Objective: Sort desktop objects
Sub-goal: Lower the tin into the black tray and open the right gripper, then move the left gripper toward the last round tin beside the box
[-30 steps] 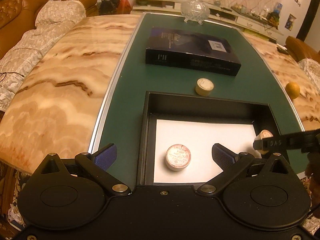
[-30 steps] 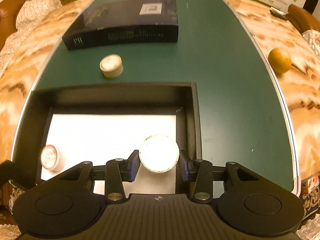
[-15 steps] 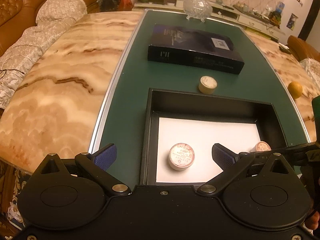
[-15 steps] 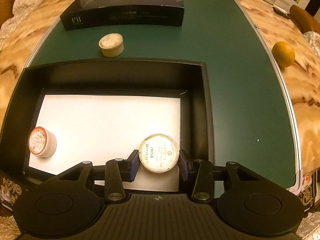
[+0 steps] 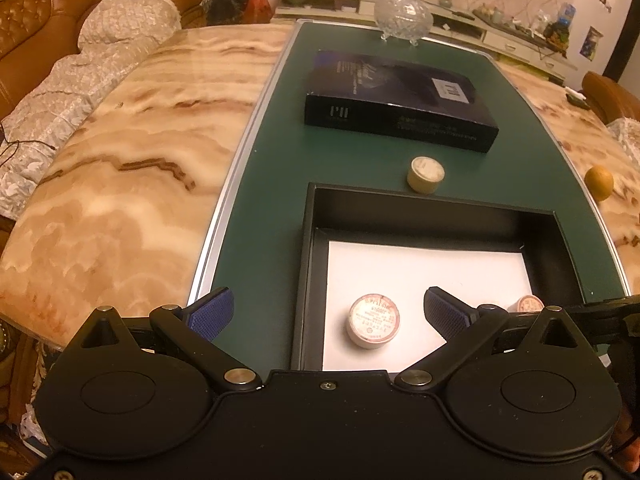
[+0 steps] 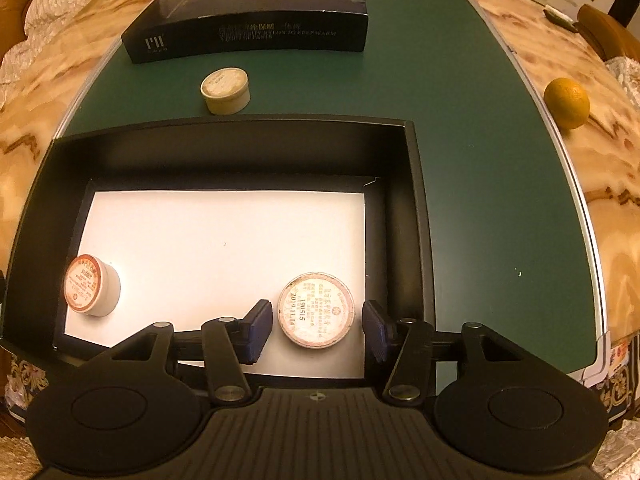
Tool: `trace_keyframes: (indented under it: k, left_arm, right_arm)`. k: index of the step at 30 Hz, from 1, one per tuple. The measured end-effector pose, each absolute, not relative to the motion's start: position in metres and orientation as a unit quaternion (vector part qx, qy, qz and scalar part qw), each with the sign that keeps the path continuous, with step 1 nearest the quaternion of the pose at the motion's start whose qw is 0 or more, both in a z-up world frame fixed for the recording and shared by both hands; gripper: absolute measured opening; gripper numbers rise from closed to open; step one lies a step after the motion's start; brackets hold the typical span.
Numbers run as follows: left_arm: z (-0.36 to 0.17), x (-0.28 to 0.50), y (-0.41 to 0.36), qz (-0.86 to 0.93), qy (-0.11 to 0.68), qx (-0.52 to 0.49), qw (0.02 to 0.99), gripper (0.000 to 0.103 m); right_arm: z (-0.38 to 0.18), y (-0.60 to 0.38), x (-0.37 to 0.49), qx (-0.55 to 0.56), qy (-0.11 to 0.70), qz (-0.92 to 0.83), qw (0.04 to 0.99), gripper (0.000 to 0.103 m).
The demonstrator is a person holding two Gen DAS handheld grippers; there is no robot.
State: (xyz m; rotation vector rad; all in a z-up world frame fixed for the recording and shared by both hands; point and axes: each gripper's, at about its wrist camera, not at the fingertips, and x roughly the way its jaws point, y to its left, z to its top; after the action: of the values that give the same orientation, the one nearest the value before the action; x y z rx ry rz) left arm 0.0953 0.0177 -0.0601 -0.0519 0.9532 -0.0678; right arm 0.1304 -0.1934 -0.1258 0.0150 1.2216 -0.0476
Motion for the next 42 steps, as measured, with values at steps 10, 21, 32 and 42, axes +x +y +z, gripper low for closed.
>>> trace_keyframes:
  k: [10, 21, 32, 42]
  left_arm:
    - [-0.055, 0.105, -0.001, -0.040, 0.456, -0.002, 0.889, 0.103]
    - [-0.047, 0.136, -0.027, -0.037, 0.451, 0.022, 0.891, 0.103]
    - [-0.053, 0.190, -0.068, -0.048, 0.453, 0.058, 0.888, 0.103]
    - [-0.082, 0.249, -0.099, -0.042, 0.463, 0.069, 0.883, 0.103]
  right_arm:
    - [-0.104, -0.198, 0.119, 0.014, 0.539, -0.023, 0.842, 0.061]
    - [-0.074, -0.203, 0.103, 0.022, 0.493, -0.027, 0.870, 0.071]
    - [-0.059, -0.223, 0.090, 0.048, 0.466, -0.041, 0.883, 0.086]
    - [-0.060, -0.249, 0.085, 0.084, 0.458, -0.050, 0.884, 0.087]
